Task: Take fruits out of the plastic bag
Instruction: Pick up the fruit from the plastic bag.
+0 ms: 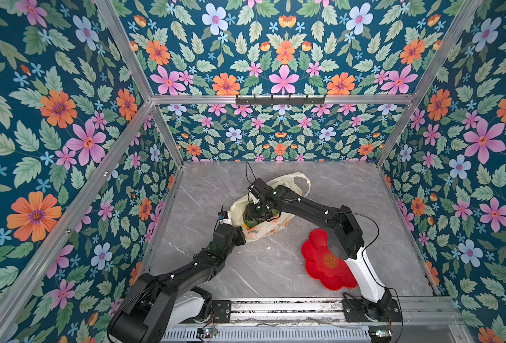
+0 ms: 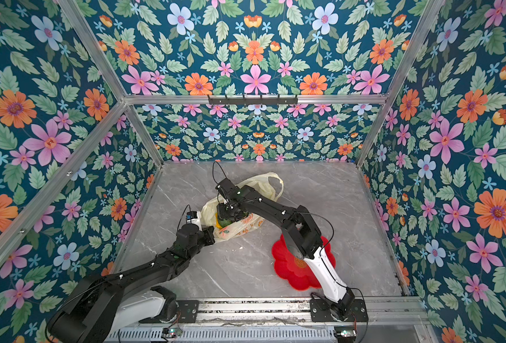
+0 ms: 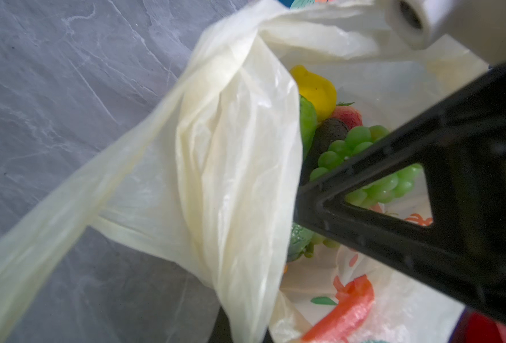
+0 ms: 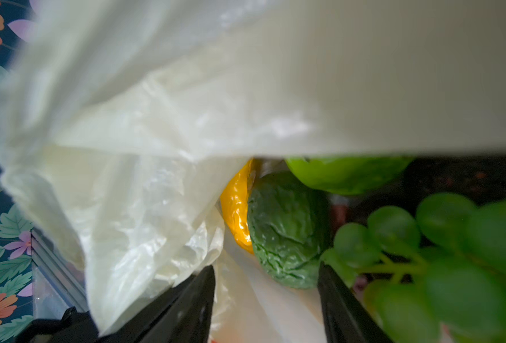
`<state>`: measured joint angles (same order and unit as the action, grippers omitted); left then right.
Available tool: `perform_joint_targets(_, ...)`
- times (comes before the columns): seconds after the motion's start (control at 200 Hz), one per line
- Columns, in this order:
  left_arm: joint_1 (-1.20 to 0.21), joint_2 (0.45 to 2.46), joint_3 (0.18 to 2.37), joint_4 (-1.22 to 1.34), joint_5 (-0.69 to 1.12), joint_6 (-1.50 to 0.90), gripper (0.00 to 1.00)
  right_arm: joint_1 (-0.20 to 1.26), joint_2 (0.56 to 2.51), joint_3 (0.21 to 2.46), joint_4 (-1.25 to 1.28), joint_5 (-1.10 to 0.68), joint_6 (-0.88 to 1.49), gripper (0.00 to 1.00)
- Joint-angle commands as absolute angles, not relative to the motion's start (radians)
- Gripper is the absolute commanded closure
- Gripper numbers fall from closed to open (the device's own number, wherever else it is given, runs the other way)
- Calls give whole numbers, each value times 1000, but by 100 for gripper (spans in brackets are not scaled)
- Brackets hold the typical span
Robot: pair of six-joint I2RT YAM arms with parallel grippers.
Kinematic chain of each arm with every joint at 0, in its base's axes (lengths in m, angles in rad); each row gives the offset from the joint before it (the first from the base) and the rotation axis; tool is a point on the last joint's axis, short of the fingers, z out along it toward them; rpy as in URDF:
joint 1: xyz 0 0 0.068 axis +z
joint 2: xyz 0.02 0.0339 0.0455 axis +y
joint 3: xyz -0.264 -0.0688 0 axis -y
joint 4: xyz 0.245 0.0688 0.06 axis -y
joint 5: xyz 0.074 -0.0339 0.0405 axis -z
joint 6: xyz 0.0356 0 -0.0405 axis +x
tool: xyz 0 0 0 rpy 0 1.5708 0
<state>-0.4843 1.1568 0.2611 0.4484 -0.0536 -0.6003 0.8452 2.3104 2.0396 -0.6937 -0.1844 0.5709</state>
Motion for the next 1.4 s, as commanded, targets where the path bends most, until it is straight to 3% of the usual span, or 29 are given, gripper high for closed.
perform_joint_targets(0.0, -482, 1159, 261, 475, -52, -606, 100, 844, 2337, 2067, -741, -155, 574, 42)
perform_joint_targets(0.525, -482, 1148, 257, 479, -51, -604, 100, 858, 2468, 2200, -812, -138, 562, 27)
perform_joint_targets(0.805, -482, 1147, 258, 476, -60, -602, 100, 861, 2415, 2177, -788, -150, 556, 47)
perform_joint_targets(1.395, -482, 1155, 267, 468, -67, -592, 100, 861, 2070, 1855, -650, -189, 546, 50)
